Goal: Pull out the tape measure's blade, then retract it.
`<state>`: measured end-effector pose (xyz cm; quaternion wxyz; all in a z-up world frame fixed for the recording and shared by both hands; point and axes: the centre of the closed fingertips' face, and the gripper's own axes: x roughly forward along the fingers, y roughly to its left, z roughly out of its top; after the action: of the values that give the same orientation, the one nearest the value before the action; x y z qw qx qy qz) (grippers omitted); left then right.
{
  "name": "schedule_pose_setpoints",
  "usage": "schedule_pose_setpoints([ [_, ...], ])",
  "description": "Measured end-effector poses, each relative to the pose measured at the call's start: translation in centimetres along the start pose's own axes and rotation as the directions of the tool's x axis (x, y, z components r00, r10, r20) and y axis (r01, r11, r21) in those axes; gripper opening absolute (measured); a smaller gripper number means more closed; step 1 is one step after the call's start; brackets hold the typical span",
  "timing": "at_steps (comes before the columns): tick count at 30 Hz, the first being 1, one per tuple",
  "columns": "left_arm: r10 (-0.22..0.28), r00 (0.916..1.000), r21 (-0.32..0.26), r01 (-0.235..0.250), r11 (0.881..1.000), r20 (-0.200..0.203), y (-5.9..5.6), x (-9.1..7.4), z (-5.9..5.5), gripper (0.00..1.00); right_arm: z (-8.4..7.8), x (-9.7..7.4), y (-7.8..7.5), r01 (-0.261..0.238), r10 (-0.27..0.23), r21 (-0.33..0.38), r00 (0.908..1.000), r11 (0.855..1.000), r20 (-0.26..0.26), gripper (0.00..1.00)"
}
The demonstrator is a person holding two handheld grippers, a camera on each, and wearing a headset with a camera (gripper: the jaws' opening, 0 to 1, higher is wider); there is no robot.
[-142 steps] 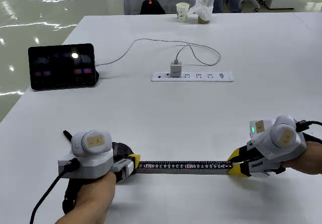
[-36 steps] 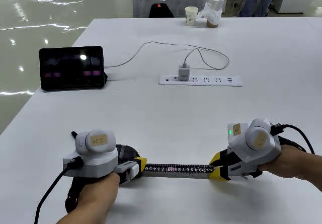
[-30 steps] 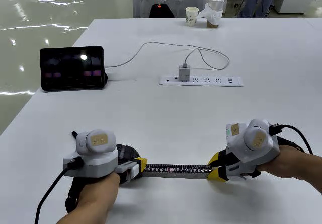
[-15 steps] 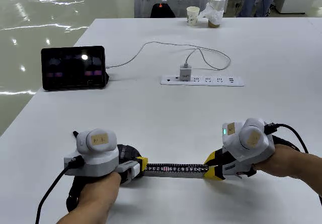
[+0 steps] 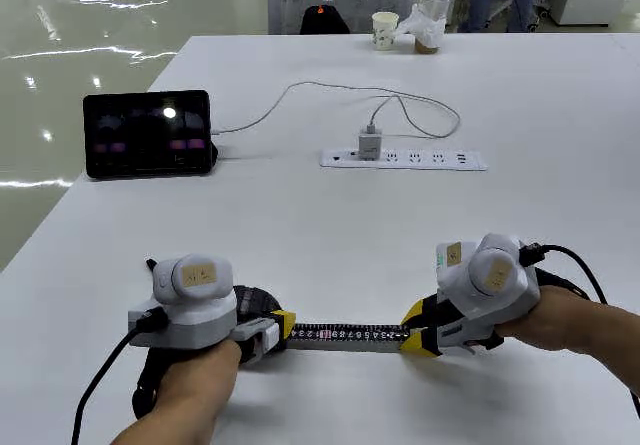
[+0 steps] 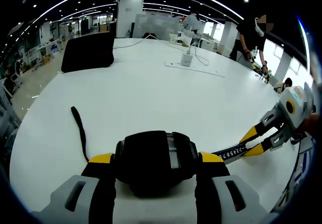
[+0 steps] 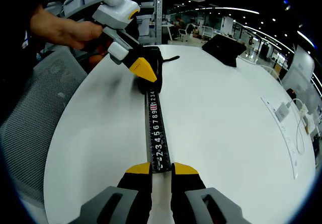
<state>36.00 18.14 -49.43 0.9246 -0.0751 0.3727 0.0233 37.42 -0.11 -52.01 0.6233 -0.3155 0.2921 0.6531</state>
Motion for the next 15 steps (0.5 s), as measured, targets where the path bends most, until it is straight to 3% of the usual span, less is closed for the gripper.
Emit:
schedule_pose_setpoints([
  [15, -0.003, 1.0000, -0.003, 0.003, 1.000, -0.002, 0.05, -0.01, -0.01, 0.59, 0.79, 0.63, 0.15, -0.006, 0.006, -0.001, 1.0000, 1.000, 0.006, 0.10],
])
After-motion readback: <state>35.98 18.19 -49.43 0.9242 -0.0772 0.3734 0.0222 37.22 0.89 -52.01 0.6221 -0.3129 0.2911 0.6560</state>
